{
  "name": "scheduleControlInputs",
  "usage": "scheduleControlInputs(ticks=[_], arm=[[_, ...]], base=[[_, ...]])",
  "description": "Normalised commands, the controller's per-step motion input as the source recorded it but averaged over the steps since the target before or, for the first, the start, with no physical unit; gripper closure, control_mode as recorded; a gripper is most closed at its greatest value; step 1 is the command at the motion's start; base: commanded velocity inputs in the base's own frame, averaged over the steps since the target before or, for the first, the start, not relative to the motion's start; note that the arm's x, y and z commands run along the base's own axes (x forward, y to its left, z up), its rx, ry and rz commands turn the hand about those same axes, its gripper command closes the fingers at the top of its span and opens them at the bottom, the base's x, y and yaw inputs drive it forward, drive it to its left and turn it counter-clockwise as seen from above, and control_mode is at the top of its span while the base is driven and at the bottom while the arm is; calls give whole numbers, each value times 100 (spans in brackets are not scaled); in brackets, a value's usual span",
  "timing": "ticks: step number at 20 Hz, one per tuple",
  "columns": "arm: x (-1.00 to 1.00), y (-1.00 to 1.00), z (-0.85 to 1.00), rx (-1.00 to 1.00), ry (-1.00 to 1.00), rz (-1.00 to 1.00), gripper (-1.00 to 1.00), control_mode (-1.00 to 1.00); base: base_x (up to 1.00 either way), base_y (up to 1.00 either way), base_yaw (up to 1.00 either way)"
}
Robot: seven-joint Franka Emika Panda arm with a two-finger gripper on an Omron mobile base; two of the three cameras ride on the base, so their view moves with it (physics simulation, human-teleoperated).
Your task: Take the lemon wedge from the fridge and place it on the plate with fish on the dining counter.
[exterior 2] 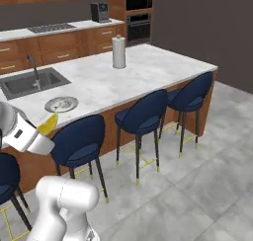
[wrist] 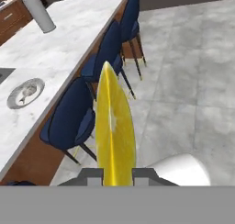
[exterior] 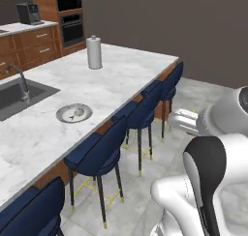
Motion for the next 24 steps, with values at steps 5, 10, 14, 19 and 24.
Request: scheduleControlInputs(ticks=[5, 10, 14, 19, 24], arm=[[0, 0, 0, 0, 0, 0, 100, 100], [0, 0, 0, 0, 0, 0, 100, 100], [0, 0, 0, 0, 0, 0, 100, 100], [0, 0, 0, 0, 0, 0, 100, 100], [0, 0, 0, 0, 0, 0, 100, 100]], base=[[52, -50, 59], [21, -34, 33], [31, -29, 4], [59, -8, 9], [61, 0, 14]])
